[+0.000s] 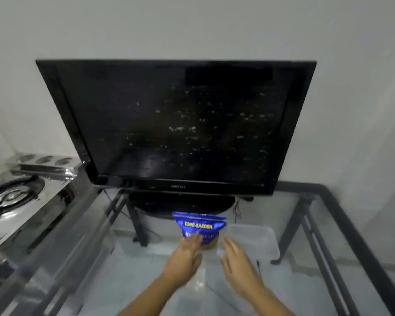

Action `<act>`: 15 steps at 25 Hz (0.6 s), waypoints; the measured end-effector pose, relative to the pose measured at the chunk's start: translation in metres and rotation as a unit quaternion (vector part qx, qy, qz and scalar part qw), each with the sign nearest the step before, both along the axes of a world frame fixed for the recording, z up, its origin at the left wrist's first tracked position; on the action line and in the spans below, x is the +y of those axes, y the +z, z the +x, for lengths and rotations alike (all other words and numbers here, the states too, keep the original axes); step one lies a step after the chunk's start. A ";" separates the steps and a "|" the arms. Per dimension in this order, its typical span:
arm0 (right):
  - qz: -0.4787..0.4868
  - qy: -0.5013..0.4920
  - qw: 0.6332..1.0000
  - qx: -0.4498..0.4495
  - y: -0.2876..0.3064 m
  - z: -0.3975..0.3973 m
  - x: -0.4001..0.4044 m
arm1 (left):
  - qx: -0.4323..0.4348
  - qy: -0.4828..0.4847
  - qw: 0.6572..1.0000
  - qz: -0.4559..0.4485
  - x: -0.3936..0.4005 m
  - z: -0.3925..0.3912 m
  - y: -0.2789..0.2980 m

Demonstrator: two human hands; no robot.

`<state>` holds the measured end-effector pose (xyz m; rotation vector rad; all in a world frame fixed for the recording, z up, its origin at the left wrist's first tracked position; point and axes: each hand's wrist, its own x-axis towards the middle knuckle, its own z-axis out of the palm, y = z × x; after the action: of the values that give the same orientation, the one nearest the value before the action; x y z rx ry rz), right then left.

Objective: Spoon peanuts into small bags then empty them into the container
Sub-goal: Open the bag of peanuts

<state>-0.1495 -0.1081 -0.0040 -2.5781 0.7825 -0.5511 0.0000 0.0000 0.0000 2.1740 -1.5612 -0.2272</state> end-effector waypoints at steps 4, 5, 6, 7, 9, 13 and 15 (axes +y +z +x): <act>0.050 0.008 0.996 0.068 0.019 0.037 -0.028 | 0.024 0.035 0.998 0.037 -0.034 0.031 0.028; 0.055 0.009 0.995 0.083 0.017 0.046 -0.031 | 0.021 0.035 0.998 0.038 -0.041 0.037 0.028; 0.061 0.006 0.994 0.089 0.017 0.051 -0.030 | 0.020 0.036 0.998 0.044 -0.044 0.040 0.027; 0.064 0.007 0.992 0.110 0.018 0.058 -0.032 | 0.017 0.036 0.998 0.058 -0.048 0.044 0.029; 0.061 0.004 0.990 0.123 0.020 0.071 -0.042 | 0.013 0.038 0.997 0.060 -0.060 0.057 0.031; 0.027 0.027 0.987 0.158 0.017 0.093 -0.052 | 0.021 0.022 0.996 0.087 -0.079 0.079 0.027; 0.014 0.025 0.987 0.161 0.018 0.097 -0.054 | 0.029 0.003 0.994 0.101 -0.083 0.090 0.025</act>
<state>-0.0525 -0.1620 0.0136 -2.6879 0.8148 -0.1055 0.0898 -0.0826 0.0254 2.3010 -1.5590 -0.4618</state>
